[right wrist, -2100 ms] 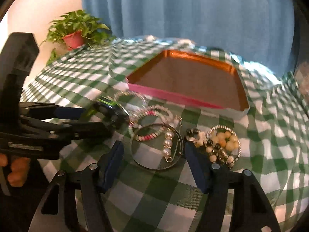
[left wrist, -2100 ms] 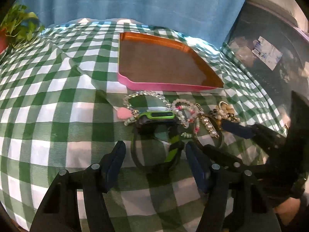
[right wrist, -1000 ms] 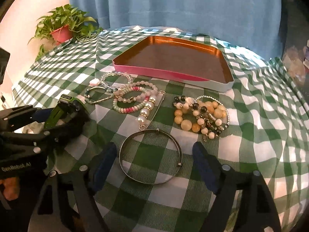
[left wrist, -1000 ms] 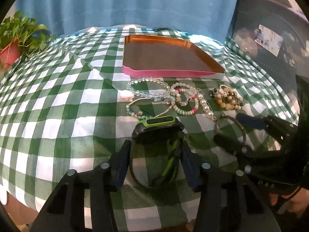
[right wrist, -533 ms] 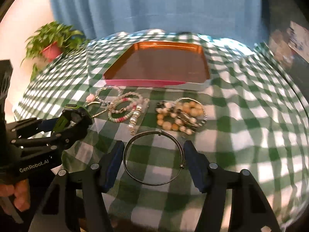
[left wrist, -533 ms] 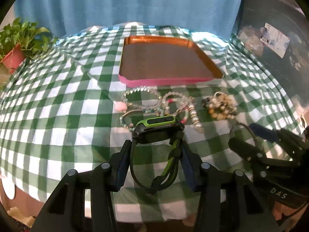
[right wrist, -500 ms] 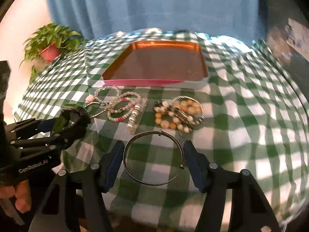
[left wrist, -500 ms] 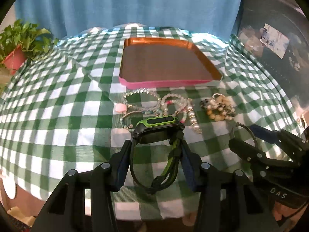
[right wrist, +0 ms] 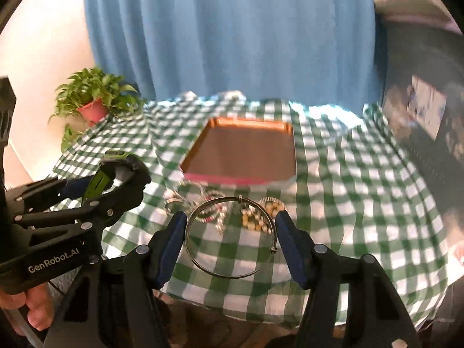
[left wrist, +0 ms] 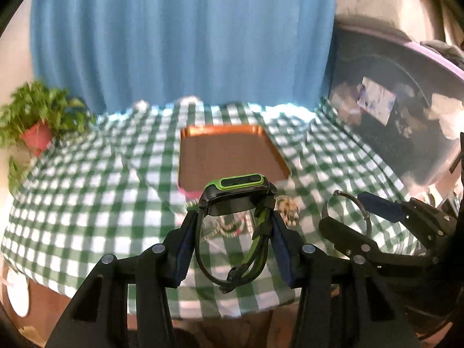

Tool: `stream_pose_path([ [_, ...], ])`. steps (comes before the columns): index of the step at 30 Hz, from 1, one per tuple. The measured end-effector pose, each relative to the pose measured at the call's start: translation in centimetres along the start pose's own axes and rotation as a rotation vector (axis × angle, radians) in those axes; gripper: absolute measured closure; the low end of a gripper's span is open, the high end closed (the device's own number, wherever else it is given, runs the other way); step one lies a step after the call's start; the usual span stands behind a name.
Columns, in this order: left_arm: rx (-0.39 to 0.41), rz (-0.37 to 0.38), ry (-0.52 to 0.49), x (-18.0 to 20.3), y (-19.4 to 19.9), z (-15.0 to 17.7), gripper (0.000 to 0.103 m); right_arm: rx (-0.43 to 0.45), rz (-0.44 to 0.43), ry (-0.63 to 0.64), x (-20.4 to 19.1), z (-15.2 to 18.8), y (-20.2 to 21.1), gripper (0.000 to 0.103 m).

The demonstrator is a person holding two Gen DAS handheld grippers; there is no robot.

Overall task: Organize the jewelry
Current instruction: 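Carry the fitness band and bangle over the copper tray with both tools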

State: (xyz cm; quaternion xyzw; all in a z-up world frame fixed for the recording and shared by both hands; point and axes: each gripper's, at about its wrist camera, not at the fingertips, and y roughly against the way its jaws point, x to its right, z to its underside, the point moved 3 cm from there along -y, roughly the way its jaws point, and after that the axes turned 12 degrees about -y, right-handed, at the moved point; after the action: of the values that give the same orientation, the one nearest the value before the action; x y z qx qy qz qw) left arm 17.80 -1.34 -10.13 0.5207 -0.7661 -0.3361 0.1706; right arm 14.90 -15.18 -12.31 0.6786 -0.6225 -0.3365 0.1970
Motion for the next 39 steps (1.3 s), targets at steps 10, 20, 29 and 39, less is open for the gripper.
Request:
stream_pose_path([
  [10,0.068,-0.013,-0.007,-1.4,1.4,-4.5,0.053,0.048,-0.017,0.038,-1.0,-3.7,1.5,0.043],
  [20,0.057,-0.008,0.002,-3.6,-1.2,-8.1,0.053,0.059,-0.035,0.043,-1.3,-7.4,-0.6,0.043],
  [29,0.041,-0.007,0.037,-5.4,-6.0,-9.9,0.053,0.057,-0.027,0.050,-1.0,-10.2,-4.3,0.043],
  [39,-0.007,-0.012,0.064,-7.5,-13.3,-9.2,0.053,-0.009,-0.042,0.043,-0.9,-10.5,-11.7,0.043],
])
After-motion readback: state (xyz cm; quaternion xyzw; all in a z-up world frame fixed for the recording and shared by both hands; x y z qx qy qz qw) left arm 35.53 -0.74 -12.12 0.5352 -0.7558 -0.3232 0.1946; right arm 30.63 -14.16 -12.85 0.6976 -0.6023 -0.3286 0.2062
